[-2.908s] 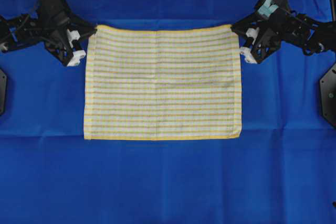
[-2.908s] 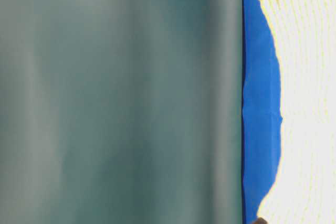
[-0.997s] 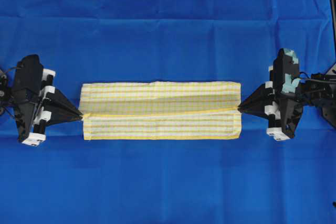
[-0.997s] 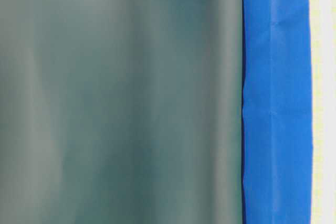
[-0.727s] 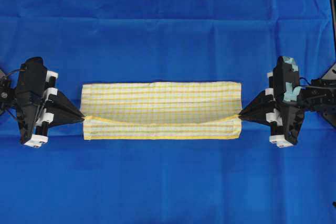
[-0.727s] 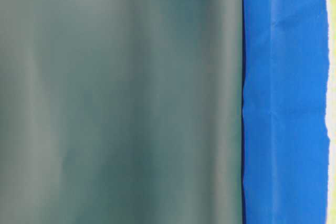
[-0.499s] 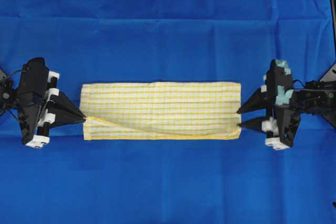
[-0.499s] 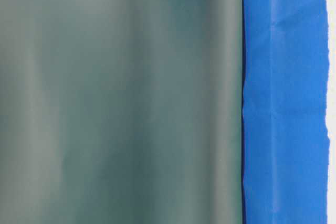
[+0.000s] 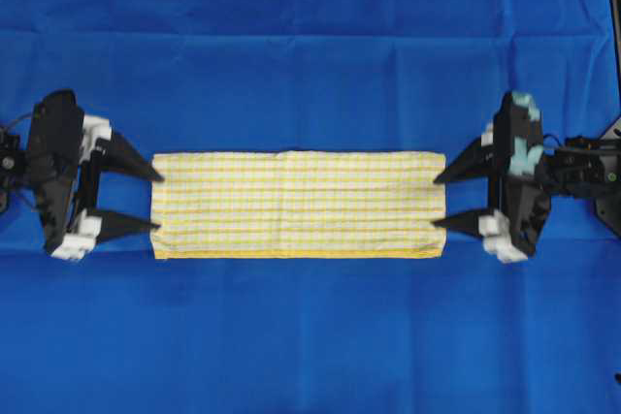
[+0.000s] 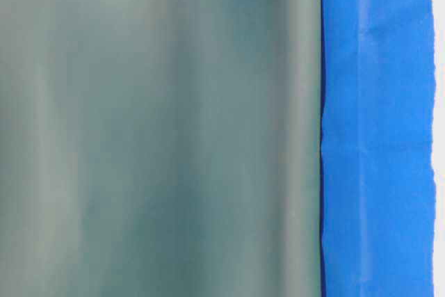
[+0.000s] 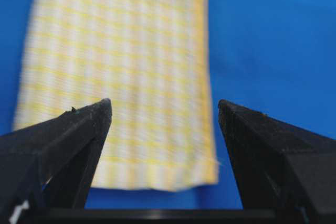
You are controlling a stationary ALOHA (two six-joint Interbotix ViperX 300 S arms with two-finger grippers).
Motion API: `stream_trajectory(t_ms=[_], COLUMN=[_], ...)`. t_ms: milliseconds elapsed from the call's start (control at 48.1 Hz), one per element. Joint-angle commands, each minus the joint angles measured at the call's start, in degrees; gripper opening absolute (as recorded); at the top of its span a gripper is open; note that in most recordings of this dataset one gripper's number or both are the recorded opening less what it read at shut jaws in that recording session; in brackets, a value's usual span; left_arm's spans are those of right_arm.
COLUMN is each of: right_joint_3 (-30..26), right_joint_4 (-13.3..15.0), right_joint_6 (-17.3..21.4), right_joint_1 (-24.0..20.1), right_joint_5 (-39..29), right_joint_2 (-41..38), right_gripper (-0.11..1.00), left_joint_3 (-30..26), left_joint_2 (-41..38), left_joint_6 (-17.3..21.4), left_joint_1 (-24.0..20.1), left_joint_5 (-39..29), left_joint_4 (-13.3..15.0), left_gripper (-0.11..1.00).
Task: Fold the yellow towel.
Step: 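Move both grippers to the short ends of the folded strip and grasp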
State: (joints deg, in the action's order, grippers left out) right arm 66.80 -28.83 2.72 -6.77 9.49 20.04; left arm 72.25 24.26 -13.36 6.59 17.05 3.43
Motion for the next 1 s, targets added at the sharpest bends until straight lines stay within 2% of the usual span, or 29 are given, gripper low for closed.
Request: stream_trajectory(t_ms=[0, 125, 270, 478, 686, 976], right_joint_3=[-0.44, -0.88, -2.46, -4.75, -5.27, -5.19], right_joint_4=[0.88, 2.02, 2.02, 2.02, 2.11, 2.02], right_joint_6=[-0.7, -2.81, -5.01, -5.98, -5.98, -5.89], right_joint_1=[3.87, 10.46, 14.85, 14.94, 15.03, 14.94], right_joint_5=[-0.62, -2.81, -5.71, -7.65, -7.73, -7.82], right_joint_2=[0.53, 0.0, -2.46, -6.86, -10.11, -11.87], right_gripper=[0.74, 0.74, 0.74, 0.74, 0.74, 0.73], left_joint_3=[-1.76, -3.87, -7.12, -11.51, -13.54, -13.71], left_joint_2=[-0.7, -3.08, -6.59, -13.62, -18.02, -18.54], left_joint_6=[0.26, 0.62, 2.37, 5.98, 6.15, 5.8], left_joint_1=[-4.92, -10.55, -13.18, -13.27, -13.27, -12.04], left_joint_5=[-0.62, -5.36, -10.55, -14.85, -17.67, -21.45], left_joint_4=[0.0, -0.26, -0.35, -0.35, -0.35, -0.35], left_gripper=[0.74, 0.74, 0.74, 0.74, 0.72, 0.68])
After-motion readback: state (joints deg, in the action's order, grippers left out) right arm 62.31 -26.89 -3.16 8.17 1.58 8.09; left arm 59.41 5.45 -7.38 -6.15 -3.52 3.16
